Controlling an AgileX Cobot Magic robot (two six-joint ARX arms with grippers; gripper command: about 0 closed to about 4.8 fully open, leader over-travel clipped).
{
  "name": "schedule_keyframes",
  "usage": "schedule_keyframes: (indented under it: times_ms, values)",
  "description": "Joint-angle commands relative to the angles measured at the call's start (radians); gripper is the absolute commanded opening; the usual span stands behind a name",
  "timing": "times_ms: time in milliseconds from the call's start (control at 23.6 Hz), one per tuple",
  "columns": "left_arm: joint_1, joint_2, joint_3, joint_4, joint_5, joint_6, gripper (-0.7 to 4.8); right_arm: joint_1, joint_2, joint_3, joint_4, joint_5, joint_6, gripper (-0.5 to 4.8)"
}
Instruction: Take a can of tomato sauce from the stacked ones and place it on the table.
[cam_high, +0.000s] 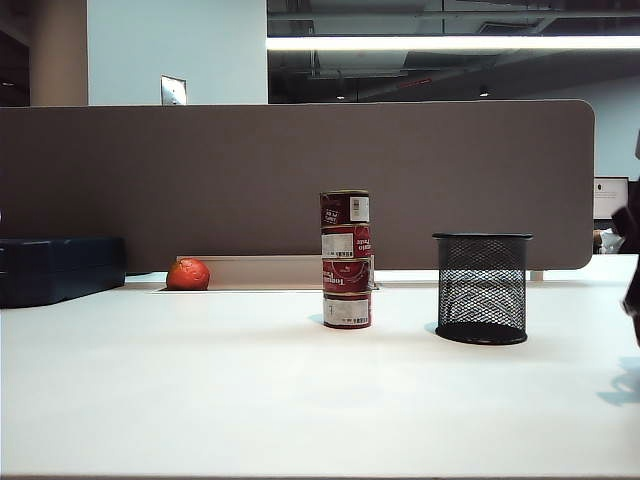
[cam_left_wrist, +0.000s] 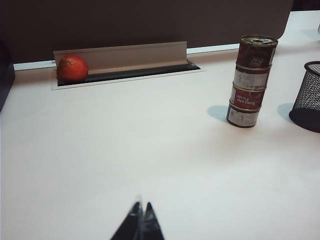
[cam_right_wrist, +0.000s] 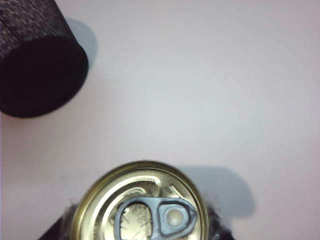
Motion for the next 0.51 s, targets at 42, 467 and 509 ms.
schedule_keyframes:
  times_ms: [42, 467, 509]
  values:
    - [0.000, 0.000, 0.003, 0.014, 0.006, -0.004, -0.06, 0.000, -0.003, -0.037, 0.072, 0.007, 0.005, 0.08]
    - [0.000, 0.000, 0.003, 0.014, 0.005, -0.004, -0.06, 0.001, 0.080, -0.061, 0.144, 0.009, 0.005, 0.14]
    - [0.000, 0.000, 0.003, 0.014, 0.005, -0.004, -0.06, 0.001, 0.092, -0.061, 0.143, 0.005, 0.006, 0.15]
